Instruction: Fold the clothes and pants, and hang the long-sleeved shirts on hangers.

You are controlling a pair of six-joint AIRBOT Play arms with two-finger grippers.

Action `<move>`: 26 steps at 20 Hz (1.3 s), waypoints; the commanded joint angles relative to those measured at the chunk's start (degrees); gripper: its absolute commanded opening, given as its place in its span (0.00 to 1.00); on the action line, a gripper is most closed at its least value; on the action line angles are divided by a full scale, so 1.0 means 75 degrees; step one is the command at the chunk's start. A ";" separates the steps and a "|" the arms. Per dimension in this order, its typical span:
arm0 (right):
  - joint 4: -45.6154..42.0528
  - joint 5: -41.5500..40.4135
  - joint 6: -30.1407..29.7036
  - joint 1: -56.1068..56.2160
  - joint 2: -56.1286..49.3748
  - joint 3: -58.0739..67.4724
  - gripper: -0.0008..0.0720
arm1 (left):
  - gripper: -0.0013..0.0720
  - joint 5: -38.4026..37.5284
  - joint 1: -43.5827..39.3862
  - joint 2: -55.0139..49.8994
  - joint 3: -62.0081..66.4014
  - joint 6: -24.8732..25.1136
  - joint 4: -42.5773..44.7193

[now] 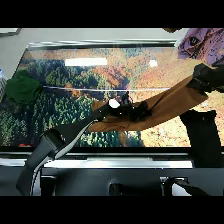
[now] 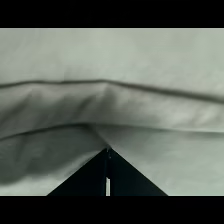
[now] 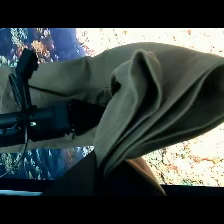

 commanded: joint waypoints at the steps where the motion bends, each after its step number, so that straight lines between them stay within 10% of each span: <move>1: -0.0073 0.0017 0.0411 0.0099 0.0015 0.0061 0.06 | 0.04 -0.1093 0.0443 0.0216 0.0221 0.0093 0.0778; 11: -0.1343 -0.1326 0.3413 0.3899 -0.0647 -0.0017 0.06 | 0.04 -0.4852 0.4130 0.3809 0.0221 0.0041 0.6356; 26: -0.0976 -0.3803 0.5138 0.7093 -0.3995 -0.0017 0.06 | 0.05 -0.5831 0.6394 0.5091 0.0221 0.0149 0.6741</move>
